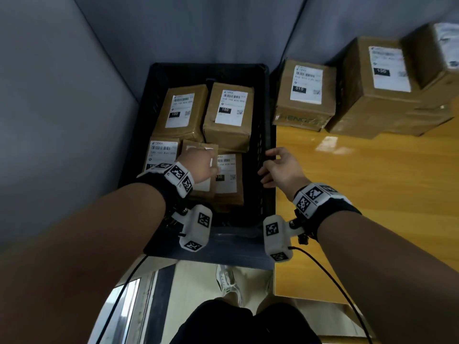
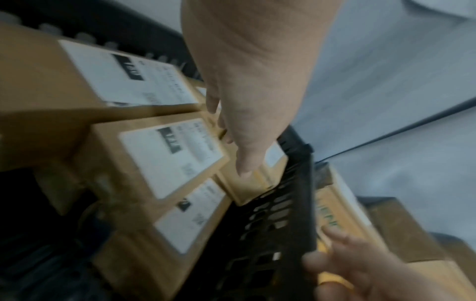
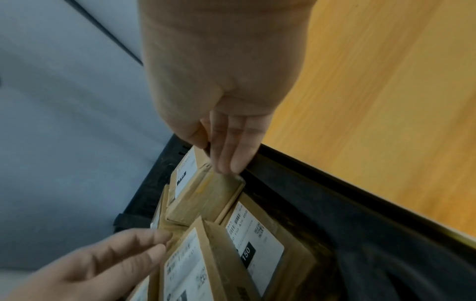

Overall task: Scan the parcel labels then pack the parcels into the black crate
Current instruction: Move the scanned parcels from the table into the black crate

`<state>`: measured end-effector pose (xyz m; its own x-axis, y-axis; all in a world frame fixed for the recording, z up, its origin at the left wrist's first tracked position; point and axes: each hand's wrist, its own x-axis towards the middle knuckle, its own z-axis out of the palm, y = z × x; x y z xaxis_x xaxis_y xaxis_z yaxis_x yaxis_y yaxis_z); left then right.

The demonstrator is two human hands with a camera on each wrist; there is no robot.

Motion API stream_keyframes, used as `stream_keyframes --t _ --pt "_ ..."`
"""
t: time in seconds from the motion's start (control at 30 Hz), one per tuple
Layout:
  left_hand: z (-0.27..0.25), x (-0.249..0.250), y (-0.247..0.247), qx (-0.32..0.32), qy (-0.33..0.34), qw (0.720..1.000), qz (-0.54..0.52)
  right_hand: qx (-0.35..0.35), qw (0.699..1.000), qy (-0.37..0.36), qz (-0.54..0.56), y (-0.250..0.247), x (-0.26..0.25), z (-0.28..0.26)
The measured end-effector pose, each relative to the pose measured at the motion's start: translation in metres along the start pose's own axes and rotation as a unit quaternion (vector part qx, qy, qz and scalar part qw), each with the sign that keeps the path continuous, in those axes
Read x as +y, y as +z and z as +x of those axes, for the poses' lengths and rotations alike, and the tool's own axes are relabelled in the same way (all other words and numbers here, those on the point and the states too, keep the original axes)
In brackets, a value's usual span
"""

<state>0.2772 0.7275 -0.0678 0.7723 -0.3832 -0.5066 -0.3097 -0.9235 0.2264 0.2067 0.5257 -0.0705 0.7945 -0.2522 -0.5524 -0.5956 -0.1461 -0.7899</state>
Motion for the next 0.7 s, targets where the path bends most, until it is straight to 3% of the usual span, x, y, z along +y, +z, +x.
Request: stream_keyframes --t 0.17,0.33,0.5,0.7 --pt "0.007 0.040 -0.034 0.036 0.009 0.997 -0.061 0.036 0.999 -0.006 -0.014 -0.054 -0.009 0.003" --pt "0.020 0.100 -0.062 0.070 0.024 0.993 -0.096 0.148 0.985 -0.066 -0.059 -0.131 -0.023 0.011" --pt "0.044 0.169 -0.085 0.083 0.054 0.989 -0.108 0.248 0.942 -0.141 -0.179 -0.210 -0.042 0.011" --pt "0.072 0.254 -0.115 0.111 0.090 0.982 -0.125 0.316 0.870 -0.197 -0.324 -0.285 -0.063 0.028"
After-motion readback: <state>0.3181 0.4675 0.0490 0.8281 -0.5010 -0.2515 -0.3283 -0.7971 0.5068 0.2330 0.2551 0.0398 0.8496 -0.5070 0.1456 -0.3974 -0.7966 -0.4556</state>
